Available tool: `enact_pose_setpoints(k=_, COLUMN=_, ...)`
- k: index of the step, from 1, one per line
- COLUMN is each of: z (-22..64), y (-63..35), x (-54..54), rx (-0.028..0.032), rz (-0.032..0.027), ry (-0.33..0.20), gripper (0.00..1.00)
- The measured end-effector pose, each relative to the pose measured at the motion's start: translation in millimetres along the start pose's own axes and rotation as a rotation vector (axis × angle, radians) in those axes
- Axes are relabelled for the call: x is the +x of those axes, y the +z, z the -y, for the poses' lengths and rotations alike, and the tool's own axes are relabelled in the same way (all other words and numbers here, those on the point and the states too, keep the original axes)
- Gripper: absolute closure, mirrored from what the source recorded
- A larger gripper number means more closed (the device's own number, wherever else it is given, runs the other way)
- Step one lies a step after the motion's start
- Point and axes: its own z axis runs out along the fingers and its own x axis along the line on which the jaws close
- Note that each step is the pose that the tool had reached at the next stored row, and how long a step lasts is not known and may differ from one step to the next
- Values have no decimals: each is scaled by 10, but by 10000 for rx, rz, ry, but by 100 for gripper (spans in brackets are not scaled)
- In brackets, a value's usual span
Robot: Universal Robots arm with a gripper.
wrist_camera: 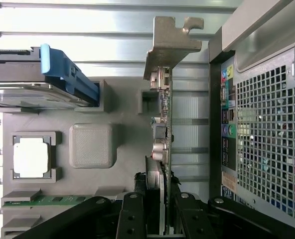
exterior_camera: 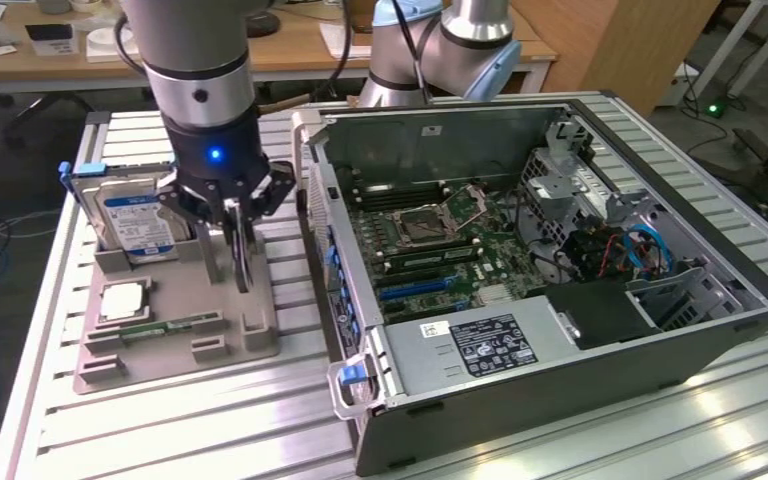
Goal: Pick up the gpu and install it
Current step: 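Pick up the gpu and move the gpu toward the slot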
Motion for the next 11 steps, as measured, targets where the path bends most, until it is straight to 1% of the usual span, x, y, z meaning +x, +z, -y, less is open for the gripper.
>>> enact_pose_setpoints(k=2, z=-4, y=-44, x=-1, rx=8, rz=0, ry=-1, gripper=73)
enact_pose_setpoints(k=3, z=-5, y=-58, x=-2, rx=50, rz=2, ry=-2, gripper=73)
enact_pose_setpoints(k=4, z=-7, y=-70, x=-3, rx=141, rz=6, ry=-5, gripper=73)
enact_pose_setpoints(k=5, z=-8, y=-83, x=-3, rx=259, rz=6, ry=-8, gripper=73)
enact_pose_setpoints(k=6, z=-8, y=-90, x=-3, rx=402, rz=10, ry=-12, gripper=73)
enact_pose_setpoints(k=7, z=-9, y=-98, x=-3, rx=558, rz=12, ry=-17, gripper=73)
enact_pose_setpoints(k=8, z=-10, y=-106, x=-3, rx=660, rz=15, ry=-19, gripper=73)
enact_pose_setpoints(k=9, z=-10, y=-120, x=-3, rx=715, rz=14, ry=-21, gripper=73)
enact_pose_setpoints(k=10, z=-11, y=-139, x=-4, rx=741, rz=13, ry=-23, gripper=73)
enact_pose_setpoints(k=11, z=-13, y=-157, x=-6, rx=750, rz=15, ry=-25, gripper=73)
